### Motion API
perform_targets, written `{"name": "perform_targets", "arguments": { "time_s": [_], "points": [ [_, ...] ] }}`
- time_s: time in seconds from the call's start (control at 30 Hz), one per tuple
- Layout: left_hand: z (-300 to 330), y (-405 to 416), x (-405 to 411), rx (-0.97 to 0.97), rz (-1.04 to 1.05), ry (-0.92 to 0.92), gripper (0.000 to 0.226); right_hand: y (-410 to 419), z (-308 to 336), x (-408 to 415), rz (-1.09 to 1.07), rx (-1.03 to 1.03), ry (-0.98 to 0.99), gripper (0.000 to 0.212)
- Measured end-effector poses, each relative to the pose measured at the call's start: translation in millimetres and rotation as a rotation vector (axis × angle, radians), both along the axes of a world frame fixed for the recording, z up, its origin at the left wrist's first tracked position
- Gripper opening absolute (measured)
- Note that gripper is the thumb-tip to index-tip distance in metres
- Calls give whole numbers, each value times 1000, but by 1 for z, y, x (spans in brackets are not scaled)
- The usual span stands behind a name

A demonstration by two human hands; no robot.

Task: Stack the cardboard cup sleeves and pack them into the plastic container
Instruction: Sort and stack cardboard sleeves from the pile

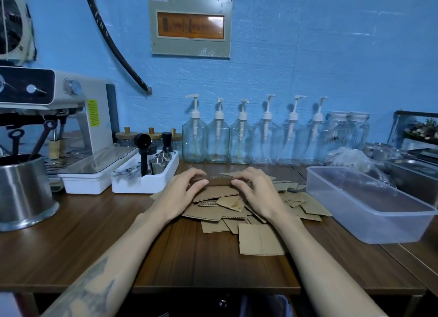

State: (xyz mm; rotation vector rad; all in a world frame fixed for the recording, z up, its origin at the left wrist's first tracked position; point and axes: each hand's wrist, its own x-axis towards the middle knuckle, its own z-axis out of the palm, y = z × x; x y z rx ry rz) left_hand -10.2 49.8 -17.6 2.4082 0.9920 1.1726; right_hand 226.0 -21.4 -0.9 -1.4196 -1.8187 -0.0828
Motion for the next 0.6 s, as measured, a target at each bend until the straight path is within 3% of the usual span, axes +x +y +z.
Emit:
{"name": "perform_targets", "arguments": {
  "time_s": [0.17,0.27,0.4,0.6],
  "points": [
    [-4,1,0,-33,68,-58,64,1,3,0,-46,102,189,14],
    [-5,1,-3,-48,103,-52,66,1,3,6,-87,85,313,12],
    [-7,-3,-2,-45,102,140,72,1,2,15,-125,41,445,5],
    [-5,-7,-1,-52,122,316,80,0,2,27,-140,-12,464,5]
  ]
}}
